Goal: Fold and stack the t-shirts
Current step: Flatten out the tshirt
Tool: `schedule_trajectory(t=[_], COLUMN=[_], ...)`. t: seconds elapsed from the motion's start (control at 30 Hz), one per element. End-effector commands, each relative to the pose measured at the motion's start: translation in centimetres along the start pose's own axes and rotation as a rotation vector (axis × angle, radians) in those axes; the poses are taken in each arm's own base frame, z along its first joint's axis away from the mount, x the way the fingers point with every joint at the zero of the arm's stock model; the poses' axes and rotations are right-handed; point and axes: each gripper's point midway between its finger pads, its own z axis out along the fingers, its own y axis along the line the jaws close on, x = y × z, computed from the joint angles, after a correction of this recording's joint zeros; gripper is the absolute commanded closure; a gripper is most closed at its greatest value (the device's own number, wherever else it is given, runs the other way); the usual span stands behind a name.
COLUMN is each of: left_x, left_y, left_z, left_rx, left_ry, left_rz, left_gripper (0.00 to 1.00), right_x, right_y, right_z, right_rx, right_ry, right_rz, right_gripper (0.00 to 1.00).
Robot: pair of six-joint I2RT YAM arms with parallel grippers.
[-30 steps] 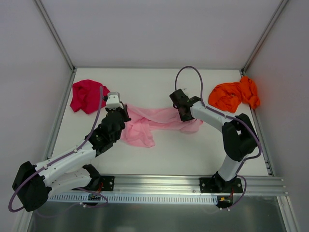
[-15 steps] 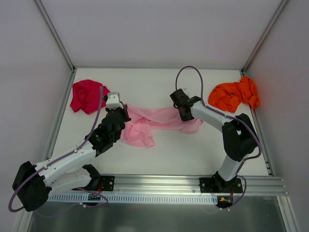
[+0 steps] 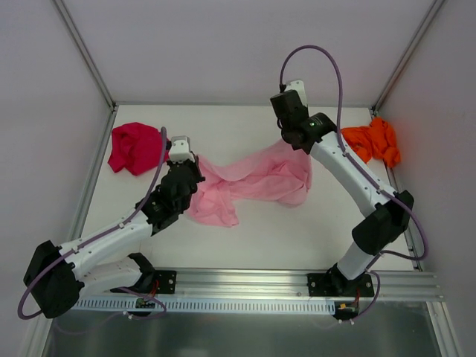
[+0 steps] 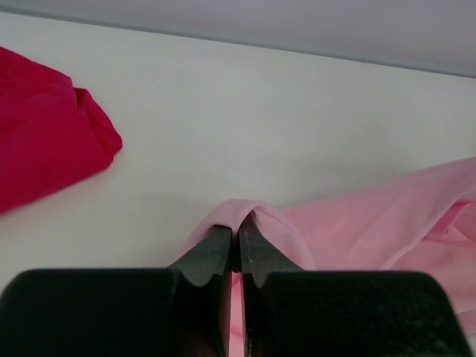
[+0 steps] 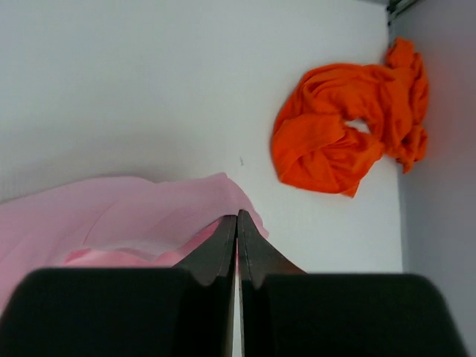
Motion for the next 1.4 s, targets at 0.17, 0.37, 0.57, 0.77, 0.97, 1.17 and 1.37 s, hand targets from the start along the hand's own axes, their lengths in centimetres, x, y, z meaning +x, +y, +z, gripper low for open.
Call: schedule_trajectory(t=[0.17,0.37,0.57,0.77,0.97,1.17,1.37], left_x=[-8.7,-14.9,-18.1,-20.7,-21.4,-21.2,-21.6], left_y=[-3.2,-5.8,-6.4,-5.9,-5.0,-4.2,-4.0], left_z=[1.2,2.3,1.2,0.1,-0.8,-1.3,-1.1], left_rx=[0.032,0.039,0.09,0.08,0.063,0.049,0.025], left_ry=[-0.206,-0.266,-0.372,-0.416,-0.429,-0.435,-0.467], left_rz=[-0.011,0.049,0.05,0.067,0.083,0.078,0.12], left_gripper=[1.0,1.0,1.0,1.0,1.0,1.0,1.0], right_x=[-5.5,-7.1,-8.0,-9.7,-9.9,-9.2,-9.6], right_y=[-7.6,-10.8,-14.3,-16.5,-17.5,-17.4,-15.7], right_z=[-6.0,-8.6,-11.8,-14.4,-15.7,-15.4,-13.5], right_rx=[0.178,0.257,0.321,0.371,0.38,0.386,0.373], right_ry=[-0.174,-0.301,-0.443,-0.497,-0.521,-0.504,-0.506], right_rz=[0.017,0.061,0.155,0.183,0.19,0.189,0.16], right_gripper=[0.99,0.99,0.99,0.99,0.99,0.99,0.99])
